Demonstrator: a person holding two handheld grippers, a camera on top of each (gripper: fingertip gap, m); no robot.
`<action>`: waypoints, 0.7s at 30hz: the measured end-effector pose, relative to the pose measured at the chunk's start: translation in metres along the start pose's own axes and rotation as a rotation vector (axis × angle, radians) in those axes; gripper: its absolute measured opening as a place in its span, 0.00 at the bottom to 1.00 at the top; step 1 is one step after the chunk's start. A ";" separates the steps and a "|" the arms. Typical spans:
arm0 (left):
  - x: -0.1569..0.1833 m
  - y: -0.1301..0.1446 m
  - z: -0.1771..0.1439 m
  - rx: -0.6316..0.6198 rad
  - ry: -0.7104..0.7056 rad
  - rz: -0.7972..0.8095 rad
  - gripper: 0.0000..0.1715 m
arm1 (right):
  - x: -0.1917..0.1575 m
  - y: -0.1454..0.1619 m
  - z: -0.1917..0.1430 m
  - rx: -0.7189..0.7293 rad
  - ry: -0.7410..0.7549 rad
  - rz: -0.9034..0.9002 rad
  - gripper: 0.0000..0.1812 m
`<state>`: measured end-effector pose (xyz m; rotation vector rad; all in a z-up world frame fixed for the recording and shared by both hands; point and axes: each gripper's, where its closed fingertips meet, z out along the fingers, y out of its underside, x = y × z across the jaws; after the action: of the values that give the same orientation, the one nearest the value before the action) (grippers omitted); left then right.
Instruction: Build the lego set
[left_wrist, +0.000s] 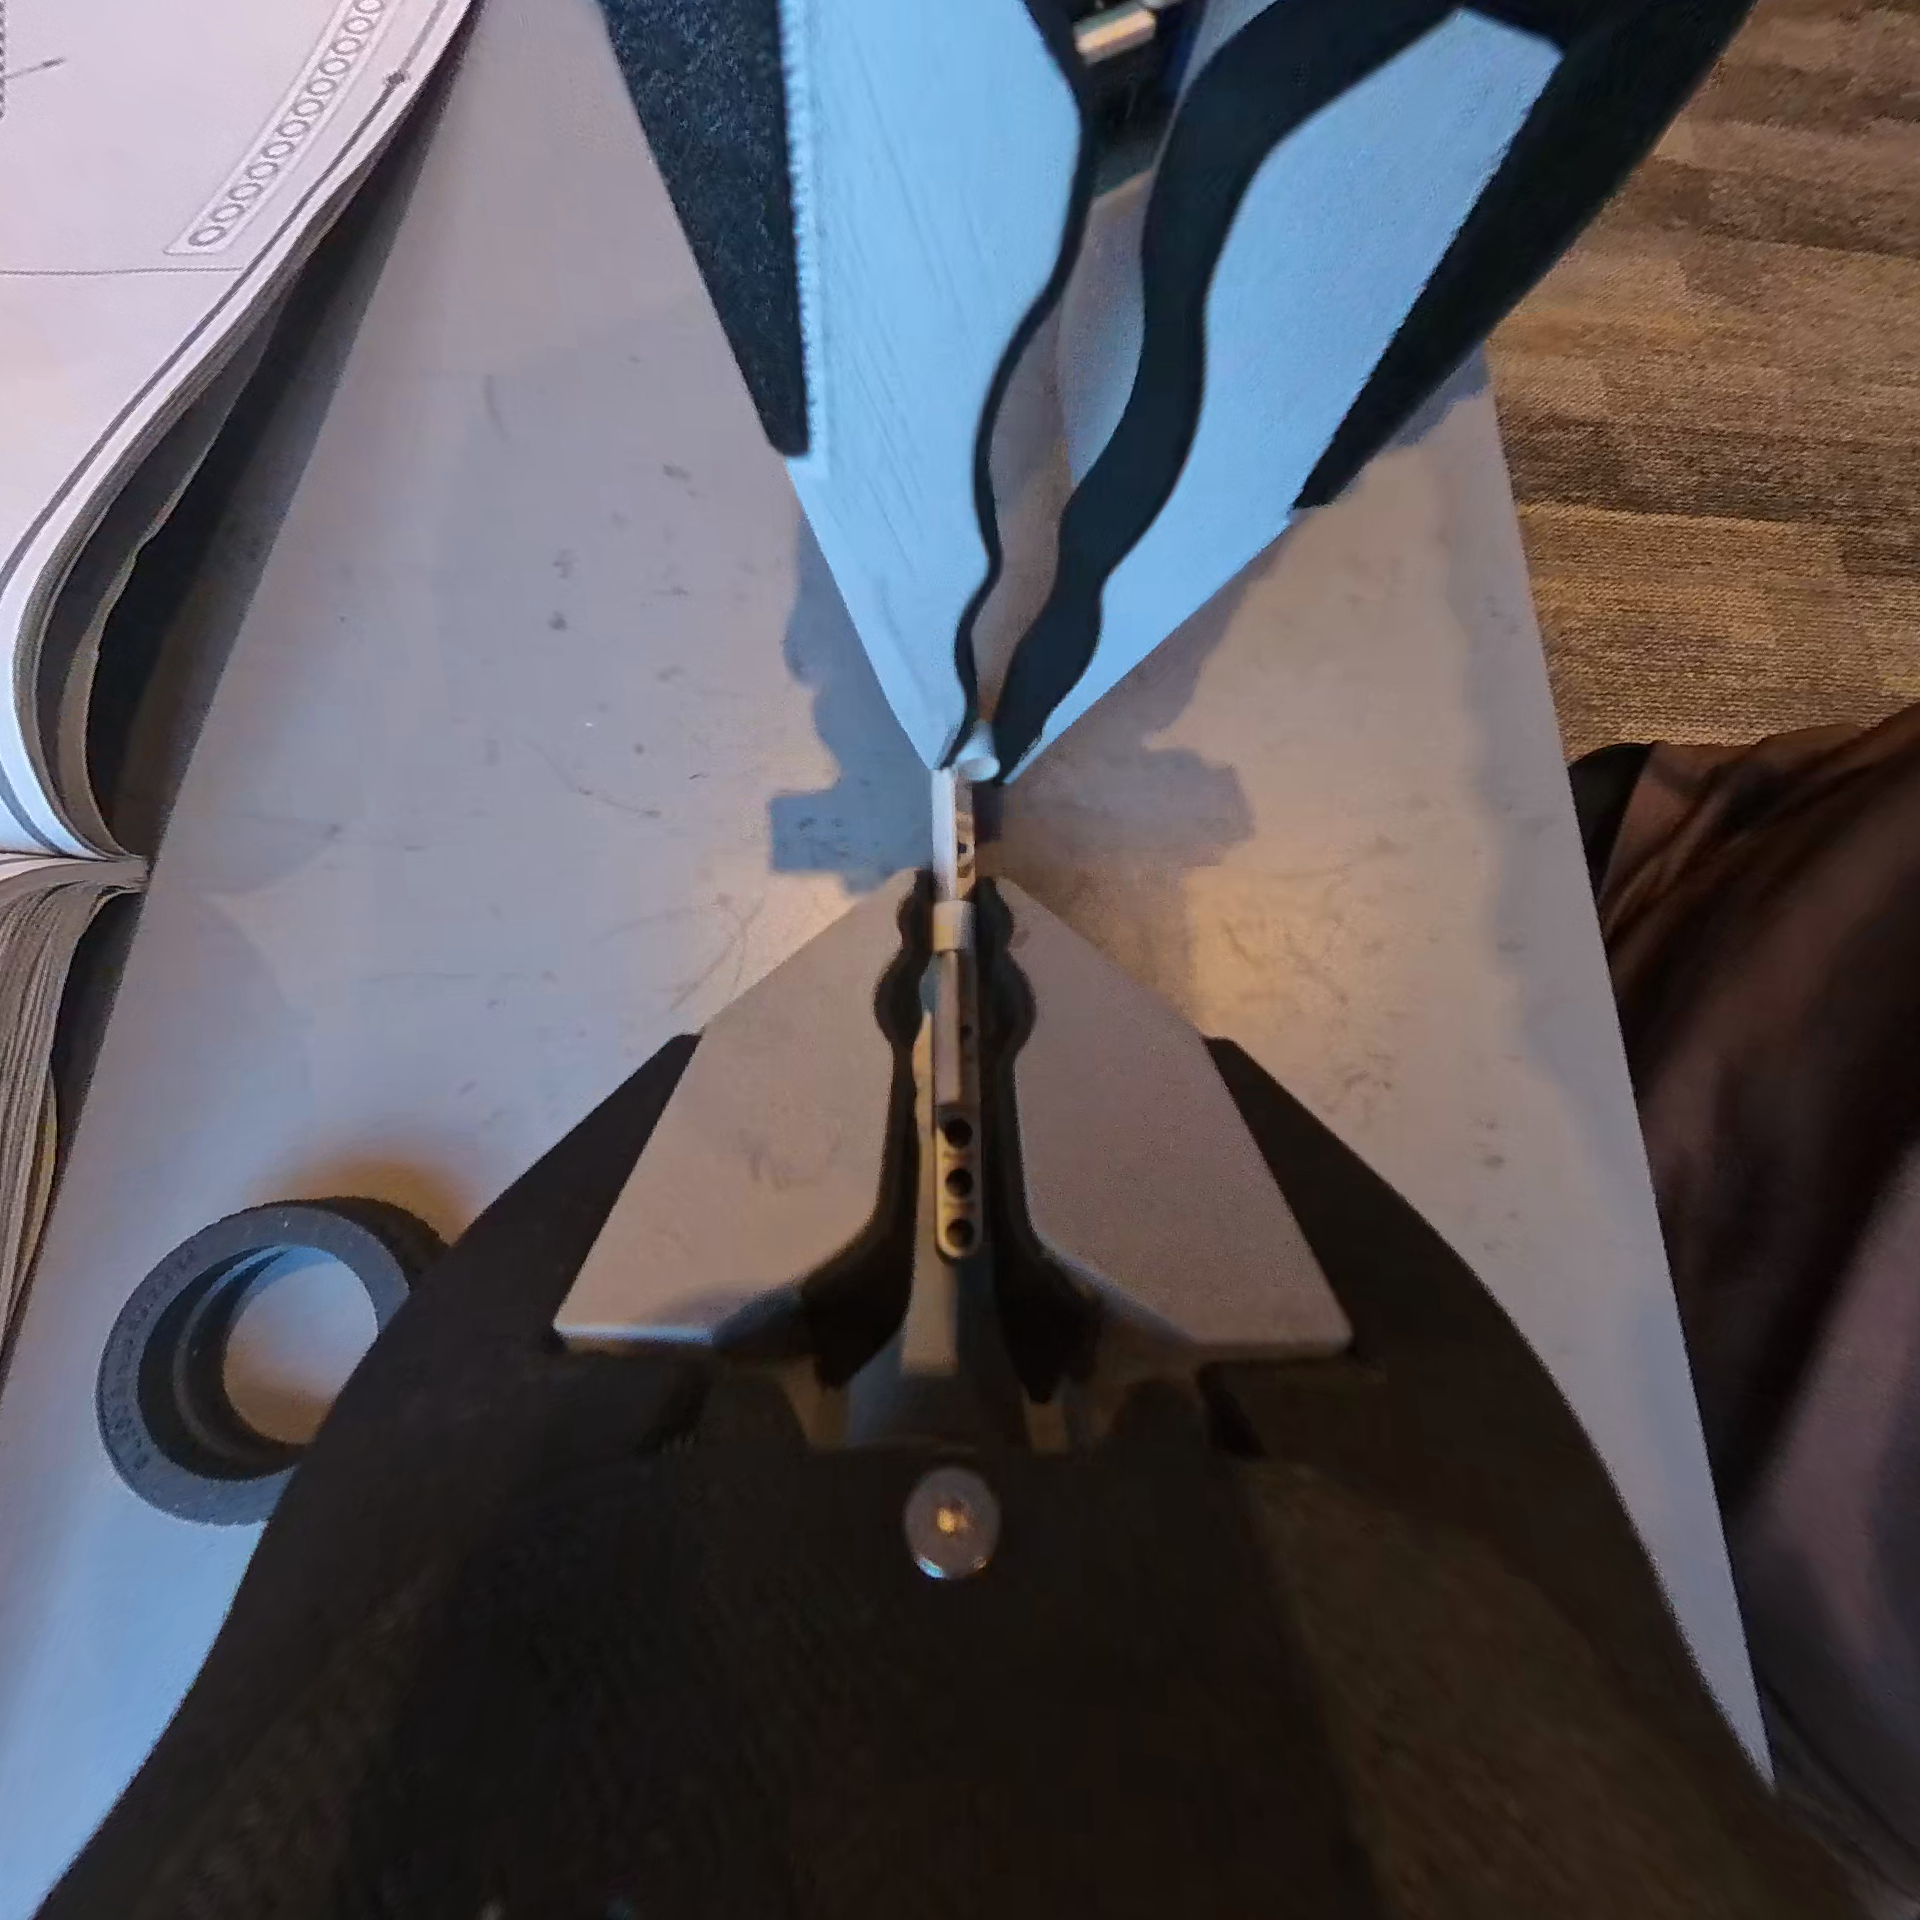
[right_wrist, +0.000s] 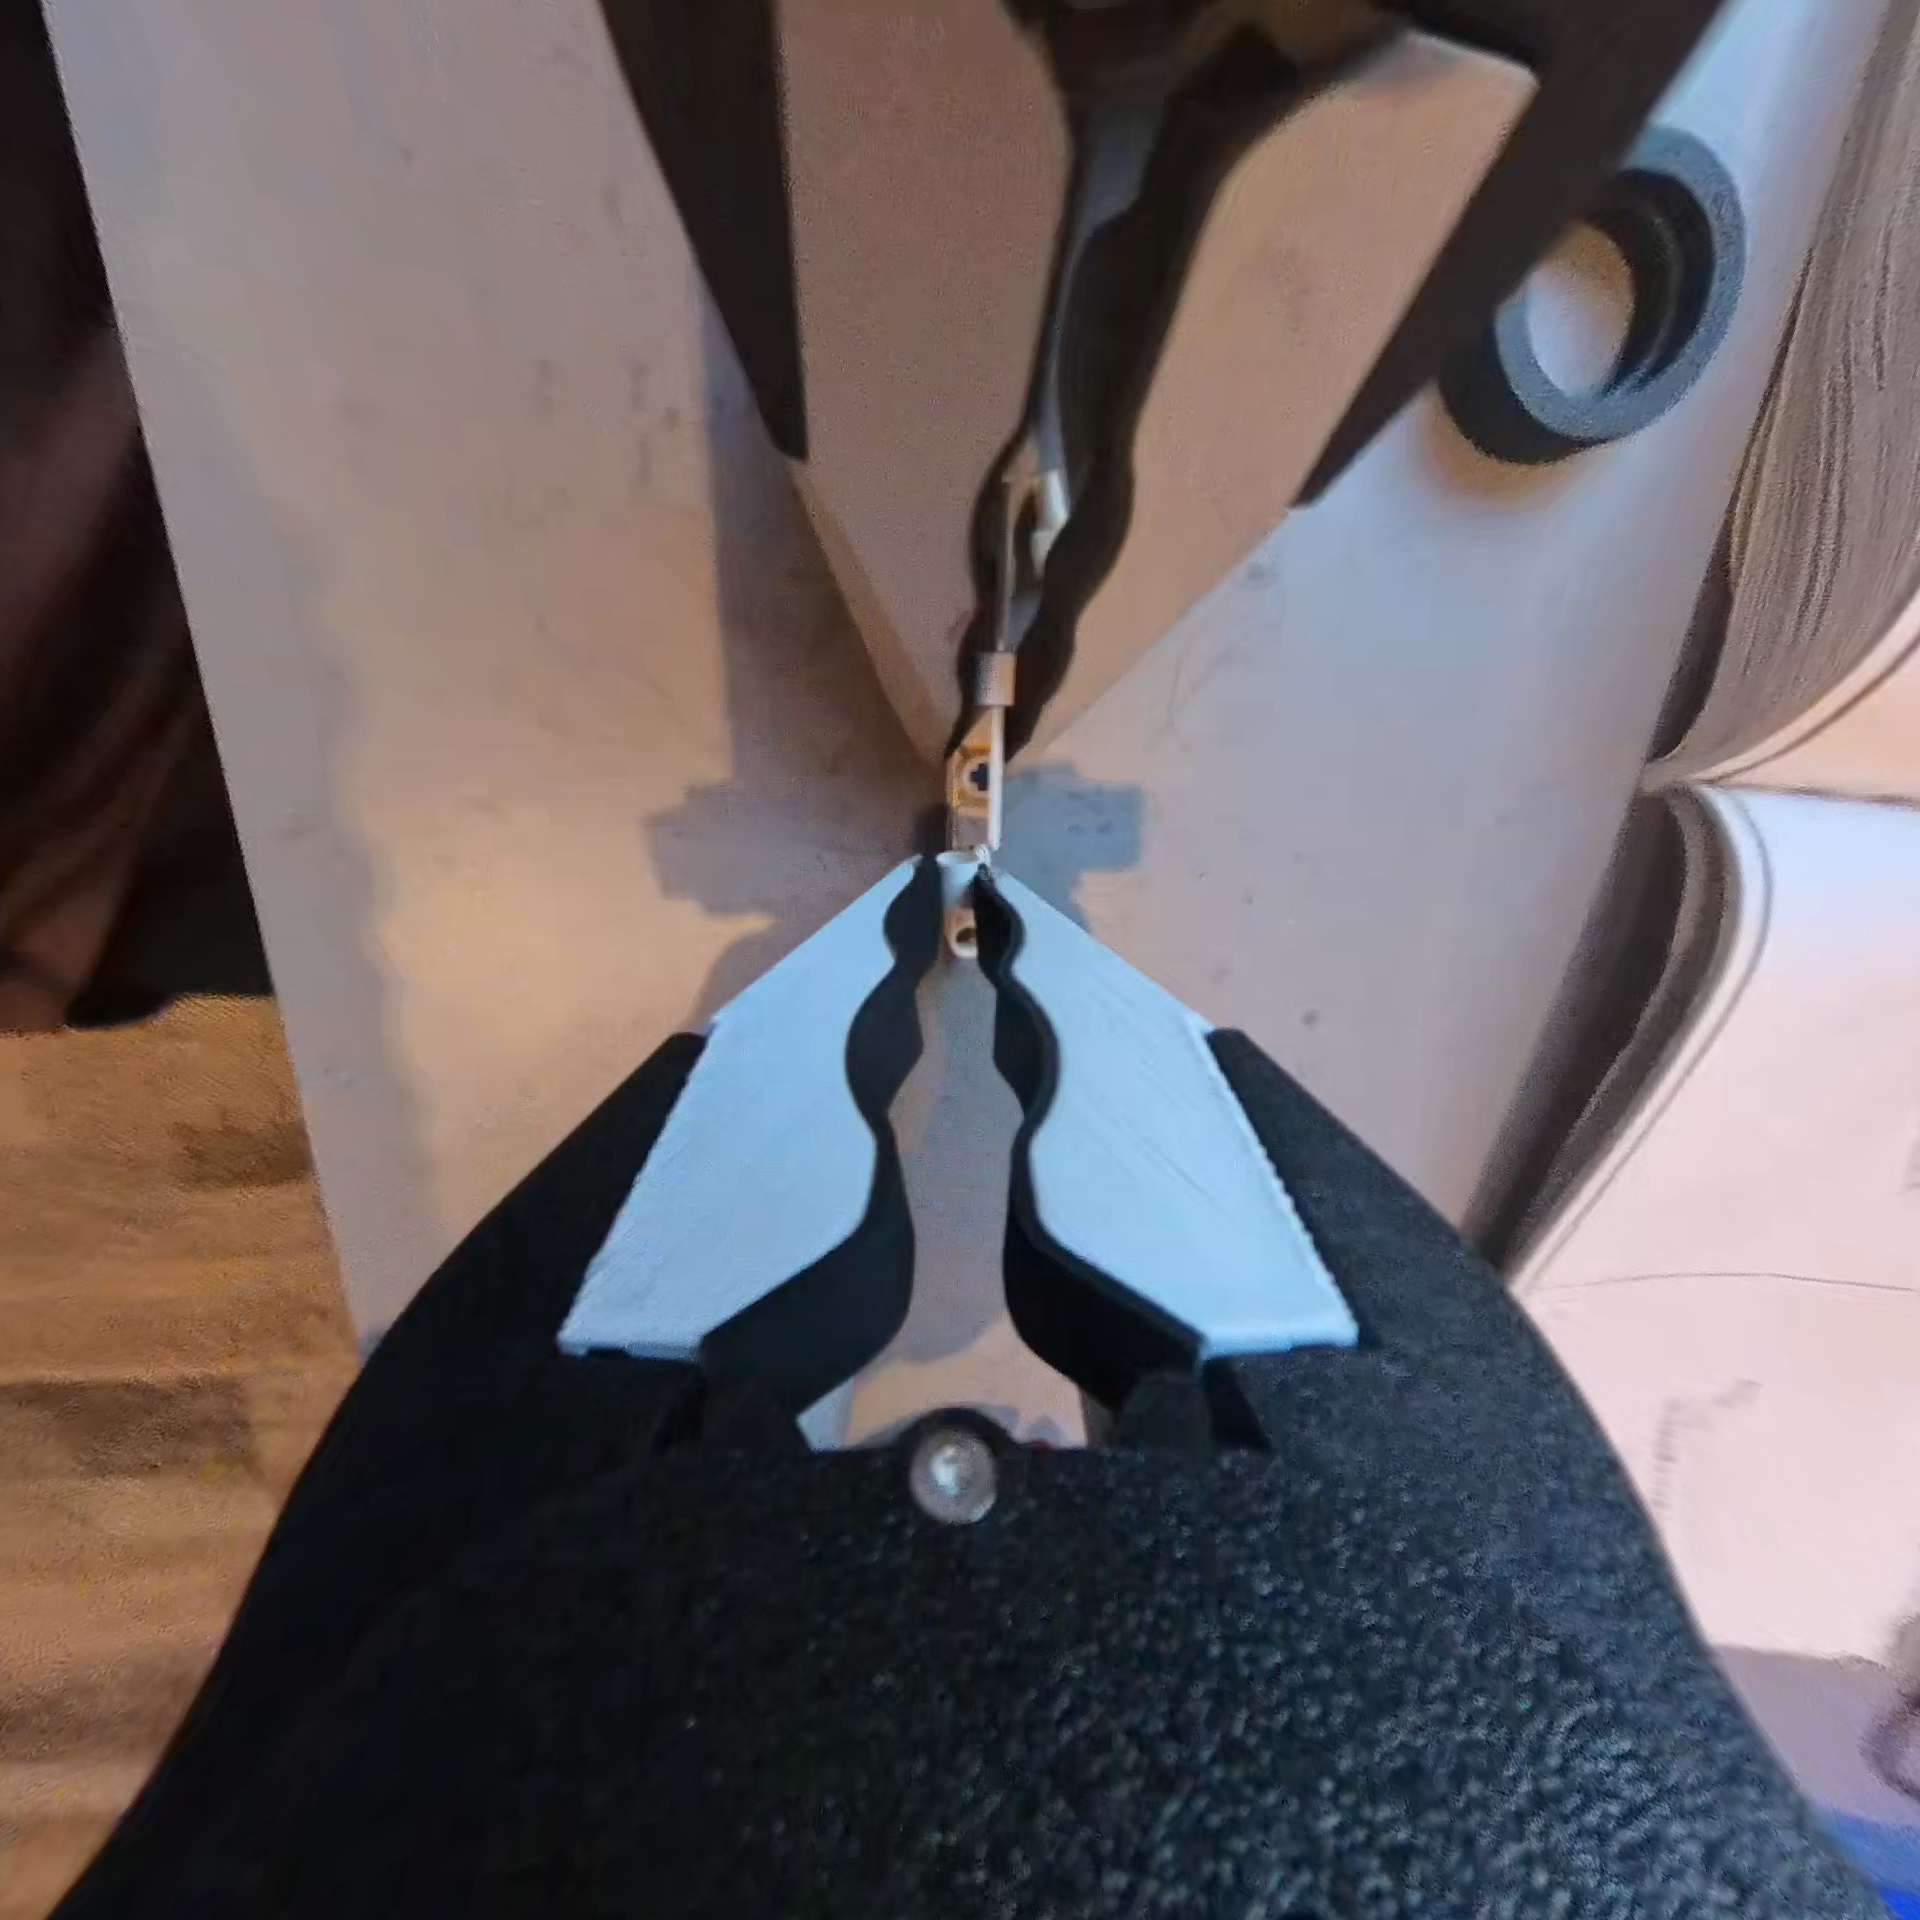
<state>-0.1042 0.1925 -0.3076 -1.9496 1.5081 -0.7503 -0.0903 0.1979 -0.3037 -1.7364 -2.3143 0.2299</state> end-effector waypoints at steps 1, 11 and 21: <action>0.000 0.000 0.000 0.002 -0.001 -0.001 0.03 | 0.001 0.001 0.000 -0.026 0.001 -0.031 0.03; -0.005 0.001 -0.002 0.000 -0.040 -0.003 0.03 | 0.004 -0.003 0.002 0.134 -0.274 0.364 0.03; -0.007 0.002 -0.003 -0.010 -0.107 0.099 0.03 | 0.003 -0.007 0.001 0.101 -0.451 0.492 0.03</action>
<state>-0.1096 0.1988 -0.3080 -1.8765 1.5335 -0.5881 -0.0979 0.1992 -0.3027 -2.3677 -2.0355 0.8895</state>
